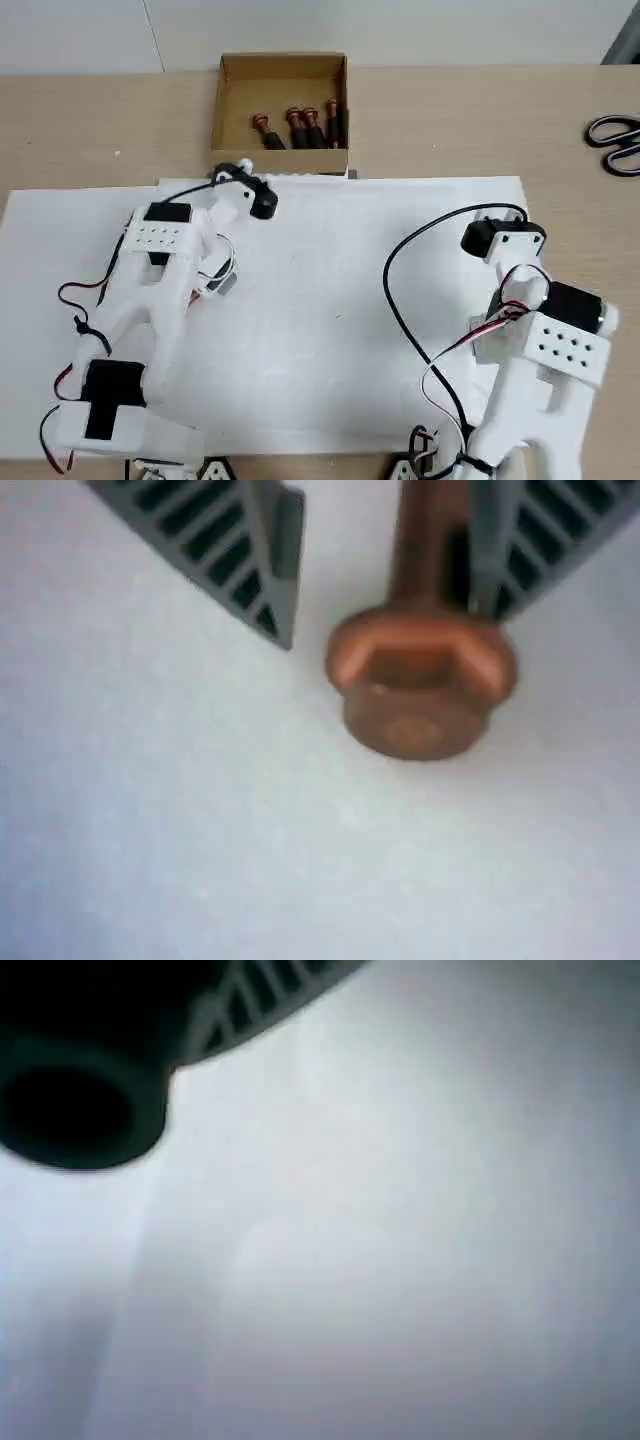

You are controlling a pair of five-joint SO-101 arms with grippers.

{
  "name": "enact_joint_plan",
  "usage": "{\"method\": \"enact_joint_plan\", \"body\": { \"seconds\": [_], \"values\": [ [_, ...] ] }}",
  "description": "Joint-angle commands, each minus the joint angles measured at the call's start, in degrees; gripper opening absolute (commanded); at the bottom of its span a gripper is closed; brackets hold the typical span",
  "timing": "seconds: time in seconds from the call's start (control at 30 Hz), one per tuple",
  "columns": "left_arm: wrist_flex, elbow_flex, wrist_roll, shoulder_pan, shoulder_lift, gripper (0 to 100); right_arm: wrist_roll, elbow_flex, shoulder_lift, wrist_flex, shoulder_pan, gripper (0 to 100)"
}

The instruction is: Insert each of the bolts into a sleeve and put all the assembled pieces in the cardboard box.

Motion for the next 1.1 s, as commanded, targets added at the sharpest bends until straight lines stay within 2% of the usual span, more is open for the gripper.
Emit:
{"method": "enact_joint_plan", "body": {
  "seconds": [0.0, 0.23, 0.47, 0.6, 0.7, 0.83, 1.07],
  "values": [
    [-0.4, 0.0, 0.1, 0.3, -3.0, 11, 0.6, -2.4, -1.5, 0.8, -0.1, 0.4],
    [0.6, -0.4, 0.1, 0.1, -2.5, 9, 0.6, -2.5, -1.5, 0.8, -0.1, 0.4],
    [-4.7, 2.7, 0.2, -0.6, -2.4, 4, 0.6, -2.5, -1.5, 0.8, -0.1, 0.4],
    [-4.9, 3.3, 0.2, -0.6, -2.5, 1, 0.6, -2.5, -1.5, 0.8, -0.1, 0.4],
    [-2.3, 1.8, 0.3, -0.5, -3.1, 0, 0.6, -2.7, -1.9, 0.8, -0.5, 0.4],
    [5.7, -4.4, 0.8, -0.4, -3.2, 0, 0.6, -6.8, -7.3, 3.8, -0.5, 0.4],
    [15.3, -16.0, 6.2, -0.4, -5.5, 0, 0.6, -10.0, -16.7, 7.6, -0.6, 0.3]
  ]
}}
